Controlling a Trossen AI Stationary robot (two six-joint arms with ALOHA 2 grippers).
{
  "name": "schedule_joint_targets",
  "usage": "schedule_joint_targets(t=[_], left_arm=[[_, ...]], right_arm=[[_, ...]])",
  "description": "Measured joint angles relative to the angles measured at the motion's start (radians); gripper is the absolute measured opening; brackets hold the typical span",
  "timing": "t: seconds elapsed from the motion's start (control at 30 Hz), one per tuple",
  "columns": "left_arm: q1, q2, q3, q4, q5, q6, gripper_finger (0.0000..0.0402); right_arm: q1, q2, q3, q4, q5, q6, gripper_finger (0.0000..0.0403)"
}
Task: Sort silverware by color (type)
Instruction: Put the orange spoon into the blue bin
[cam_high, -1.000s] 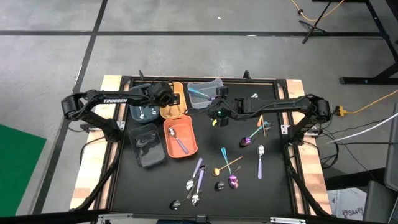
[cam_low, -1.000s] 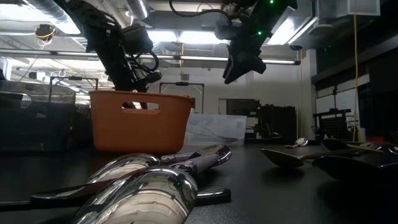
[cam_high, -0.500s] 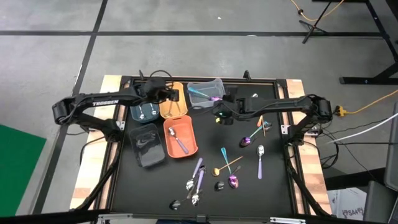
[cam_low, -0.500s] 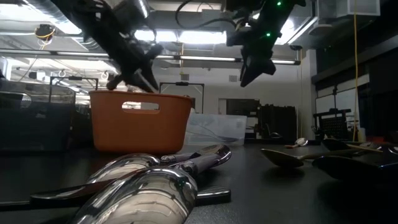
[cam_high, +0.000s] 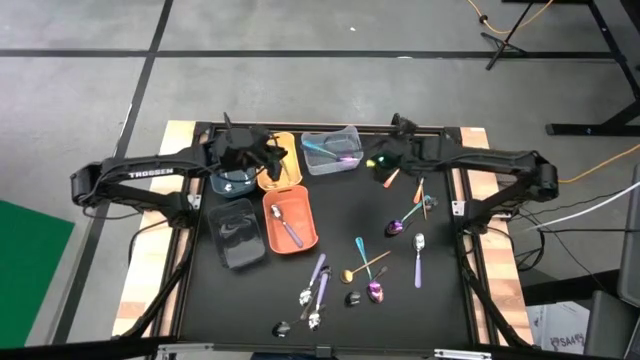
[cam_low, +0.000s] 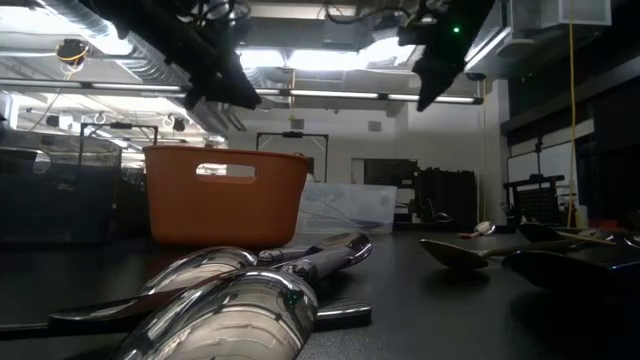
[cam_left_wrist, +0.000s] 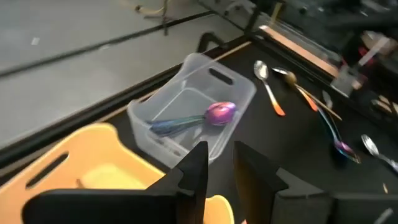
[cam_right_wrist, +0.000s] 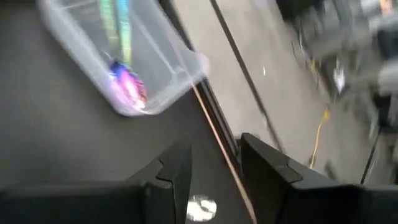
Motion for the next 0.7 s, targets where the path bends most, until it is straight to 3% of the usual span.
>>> schedule_joint_targets(t=[0.33,0.7], left_arm=[[-0.091,-0.019,0.000,-0.007,0.000,0.080,0.0069],[-0.114,-0.018,0.000,-0.015,-0.001,0.081,0.0069]], right_arm=[[-0.182,-0.045,-0.019,-0.249,-0.054,0.540,0.0128],[-0.338,-0.044,-0.236,-0.090,-0.298,0.768,0.0128]])
